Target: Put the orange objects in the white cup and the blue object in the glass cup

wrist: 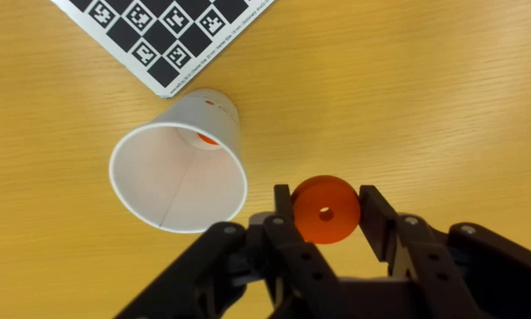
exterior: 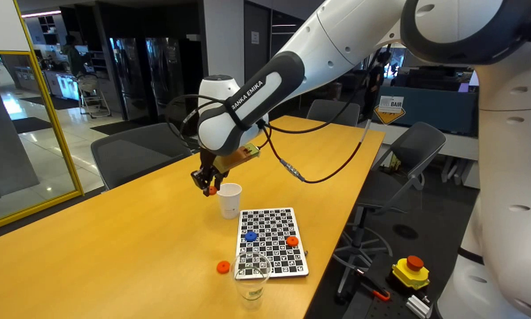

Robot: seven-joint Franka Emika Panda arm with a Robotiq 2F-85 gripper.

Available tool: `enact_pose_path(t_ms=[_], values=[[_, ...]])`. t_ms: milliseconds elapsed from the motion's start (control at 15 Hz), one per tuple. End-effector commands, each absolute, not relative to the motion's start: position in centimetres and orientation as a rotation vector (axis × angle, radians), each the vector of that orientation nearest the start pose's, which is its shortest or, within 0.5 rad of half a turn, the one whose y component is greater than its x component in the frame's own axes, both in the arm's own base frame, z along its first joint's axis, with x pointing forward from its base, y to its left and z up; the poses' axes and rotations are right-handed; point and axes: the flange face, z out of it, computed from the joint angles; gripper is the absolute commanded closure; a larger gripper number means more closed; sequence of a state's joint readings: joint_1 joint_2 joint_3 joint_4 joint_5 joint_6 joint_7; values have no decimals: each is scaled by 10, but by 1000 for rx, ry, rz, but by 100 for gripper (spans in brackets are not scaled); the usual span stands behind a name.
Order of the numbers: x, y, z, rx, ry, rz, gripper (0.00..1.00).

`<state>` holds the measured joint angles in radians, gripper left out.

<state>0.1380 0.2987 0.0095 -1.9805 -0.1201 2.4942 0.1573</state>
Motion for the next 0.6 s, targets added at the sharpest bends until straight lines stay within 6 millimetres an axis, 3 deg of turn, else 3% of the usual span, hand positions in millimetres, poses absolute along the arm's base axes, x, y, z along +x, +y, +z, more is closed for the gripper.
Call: enact_pose_path(t_ms=[0,333,533], values=[[630,71,347,-3210,-39,-358,76],[650,38,338,-3233,50,-290,76],[660,29,331,-3242,75,-250,76]])
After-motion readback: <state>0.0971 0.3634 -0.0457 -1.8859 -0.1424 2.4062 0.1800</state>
